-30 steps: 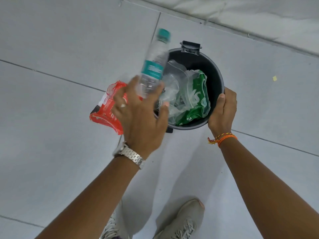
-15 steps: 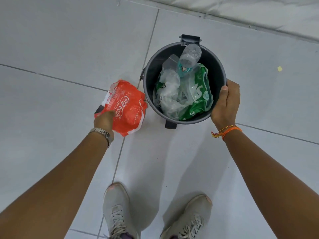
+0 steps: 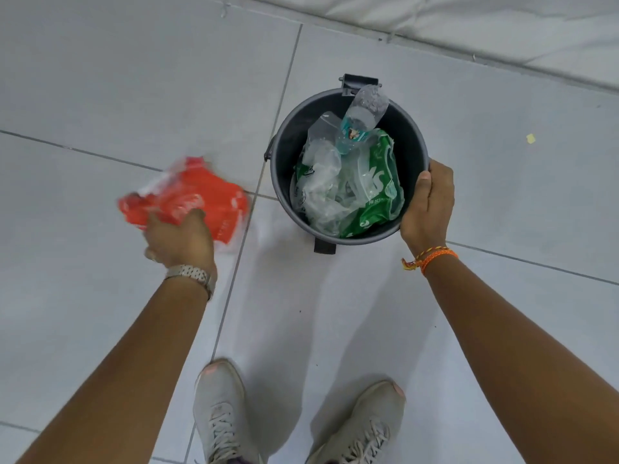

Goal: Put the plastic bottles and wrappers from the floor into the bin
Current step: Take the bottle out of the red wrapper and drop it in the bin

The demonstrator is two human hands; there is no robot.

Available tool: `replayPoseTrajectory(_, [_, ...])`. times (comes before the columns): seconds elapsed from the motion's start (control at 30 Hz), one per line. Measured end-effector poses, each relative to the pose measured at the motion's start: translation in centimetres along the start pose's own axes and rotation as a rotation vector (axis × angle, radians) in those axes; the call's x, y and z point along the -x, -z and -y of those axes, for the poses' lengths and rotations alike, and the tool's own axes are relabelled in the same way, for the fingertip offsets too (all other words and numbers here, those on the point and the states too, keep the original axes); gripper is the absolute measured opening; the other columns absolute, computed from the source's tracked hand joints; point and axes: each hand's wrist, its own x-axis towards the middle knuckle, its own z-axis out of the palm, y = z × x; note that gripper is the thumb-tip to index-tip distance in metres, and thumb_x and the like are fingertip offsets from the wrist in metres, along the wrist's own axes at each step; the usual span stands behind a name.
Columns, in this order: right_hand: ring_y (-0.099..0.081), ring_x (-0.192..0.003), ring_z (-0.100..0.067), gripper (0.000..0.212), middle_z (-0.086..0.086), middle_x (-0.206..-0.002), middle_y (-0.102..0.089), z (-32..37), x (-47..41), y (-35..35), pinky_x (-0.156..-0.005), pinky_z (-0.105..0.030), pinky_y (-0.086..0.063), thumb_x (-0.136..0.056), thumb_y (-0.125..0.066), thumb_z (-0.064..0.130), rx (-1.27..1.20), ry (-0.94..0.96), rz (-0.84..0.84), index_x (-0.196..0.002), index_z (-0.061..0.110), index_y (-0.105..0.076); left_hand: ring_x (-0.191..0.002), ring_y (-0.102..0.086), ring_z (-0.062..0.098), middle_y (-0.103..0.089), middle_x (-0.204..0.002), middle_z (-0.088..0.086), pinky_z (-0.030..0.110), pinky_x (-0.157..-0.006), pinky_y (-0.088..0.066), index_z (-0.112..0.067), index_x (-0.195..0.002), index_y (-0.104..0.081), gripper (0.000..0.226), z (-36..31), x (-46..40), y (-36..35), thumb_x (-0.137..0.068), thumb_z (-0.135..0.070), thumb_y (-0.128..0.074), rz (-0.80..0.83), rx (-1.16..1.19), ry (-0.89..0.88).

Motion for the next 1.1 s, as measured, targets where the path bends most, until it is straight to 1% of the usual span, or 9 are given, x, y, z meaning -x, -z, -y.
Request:
replayPoseTrajectory(0.2, [-0.051, -0.103, -0.022, 0.033, 0.000, -0.114, -0.052, 0.4, 0.0, 0.3, -0.093, -0.045, -0.048, -0.108, -0.031, 0.019, 0.040, -0.035, 0.052, -0.122, 0.008, -0.059, -0.128, -0.058, 0.038, -0.058, -0.141, 0.012, 0.054, -0.103, -0.050, -0.013, -0.151, -0.049, 0.079, -6.5, 10.0, 4.1, -0.075, -0.021, -0.071, 0.110, 0.212, -0.593])
replayPoseTrajectory(0.37, [-0.049, -0.101, -0.020, 0.031, 0.004, -0.112, -0.050, 0.8, -0.2, 0.6, -0.093, -0.045, -0.047, -0.108, -0.031, 0.019, 0.062, -0.051, 0.075, -0.119, 0.010, -0.058, -0.126, -0.064, 0.021, -0.065, -0.134, 0.008, 0.041, -0.095, -0.058, 0.000, -0.144, -0.055, 0.069, -10.2, 15.4, 3.2, -0.076, 0.003, -0.071, 0.225, 0.463, -0.768])
replayPoseTrajectory(0.47, [-0.051, -0.100, -0.022, 0.031, 0.004, -0.110, -0.050, 0.8, -0.2, 0.5, -0.090, -0.045, -0.048, -0.106, -0.030, 0.021, 0.063, -0.065, 0.068, -0.115, 0.011, -0.058, -0.113, -0.065, -0.003, -0.061, -0.118, 0.006, 0.015, -0.089, -0.056, 0.015, -0.141, -0.050, 0.067, -11.5, 15.1, 0.9, -0.075, 0.018, -0.065, 0.208, 0.501, -0.937])
replayPoseTrajectory(0.57, [-0.051, -0.101, -0.024, 0.033, 0.002, -0.109, -0.052, 1.1, -0.1, 0.8, -0.094, -0.048, -0.046, -0.106, -0.029, 0.021, 0.039, -0.063, 0.071, -0.114, 0.009, -0.059, -0.099, -0.065, -0.012, -0.064, -0.111, -0.001, 0.002, -0.082, -0.049, 0.008, -0.131, -0.064, 0.061, -11.4, 14.2, -1.8, -0.070, 0.015, -0.064, 0.212, 0.366, -0.801])
replayPoseTrajectory(0.67, [-0.055, -0.118, -0.028, 0.040, -0.004, -0.123, -0.059, 2.1, 0.0, 1.2, -0.106, -0.054, -0.043, -0.105, -0.033, 0.024, -0.102, -0.161, 0.084, -0.125, 0.005, -0.062, -0.103, -0.067, 0.006, -0.068, -0.114, -0.006, 0.006, -0.084, -0.044, -0.013, -0.133, -0.068, 0.064, -9.8, 12.7, -3.6, -0.071, 0.002, -0.068, 0.216, 0.005, -0.712])
replayPoseTrajectory(0.77, [-0.057, -0.129, -0.032, 0.055, -0.008, -0.137, -0.062, 4.1, -1.5, 2.7, -0.110, -0.052, -0.046, -0.093, -0.035, 0.033, -0.378, -0.419, -0.193, -0.134, 0.009, -0.062, -0.115, -0.063, 0.020, -0.066, -0.122, 0.001, 0.017, -0.087, -0.037, -0.020, -0.141, -0.061, 0.068, -7.7, 10.7, -4.6, -0.076, -0.004, -0.068, 0.340, -0.390, -0.806])
replayPoseTrajectory(0.83, [-0.059, -0.126, -0.030, 0.052, -0.007, -0.135, -0.063, 5.6, -2.4, 4.0, -0.106, -0.051, -0.049, -0.095, -0.037, 0.035, -0.374, -0.313, -0.307, -0.133, 0.011, -0.063, -0.115, -0.060, 0.021, -0.059, -0.127, 0.005, 0.016, -0.085, -0.037, -0.021, -0.146, -0.056, 0.071, -6.8, 9.7, -4.9, -0.078, -0.007, -0.071, 0.463, -0.470, -0.831])
replayPoseTrajectory(0.97, [-0.053, -0.123, -0.023, 0.049, -0.006, -0.136, -0.055, 9.0, -3.7, 4.1, -0.105, -0.037, -0.044, -0.097, -0.050, 0.037, 0.008, 0.219, 0.036, -0.141, 0.016, -0.055, -0.124, -0.052, 0.034, -0.036, -0.151, 0.013, 0.035, -0.094, -0.050, -0.021, -0.147, -0.050, 0.080, -5.9, 9.6, -5.1, -0.073, -0.016, -0.080, 0.473, -0.661, -0.986])
replayPoseTrajectory(1.1, [-0.039, -0.132, -0.039, 0.093, -0.013, -0.152, -0.038, 10.5, -5.0, 1.3, -0.103, -0.049, -0.041, -0.080, -0.066, 0.045, 0.641, 0.380, 0.523, -0.159, 0.019, -0.024, -0.127, -0.048, 0.036, -0.027, -0.161, 0.015, 0.045, -0.094, -0.052, -0.013, -0.150, -0.043, 0.091, -6.8, 10.4, -6.0, -0.071, -0.024, -0.086, 0.407, -0.893, -1.133])
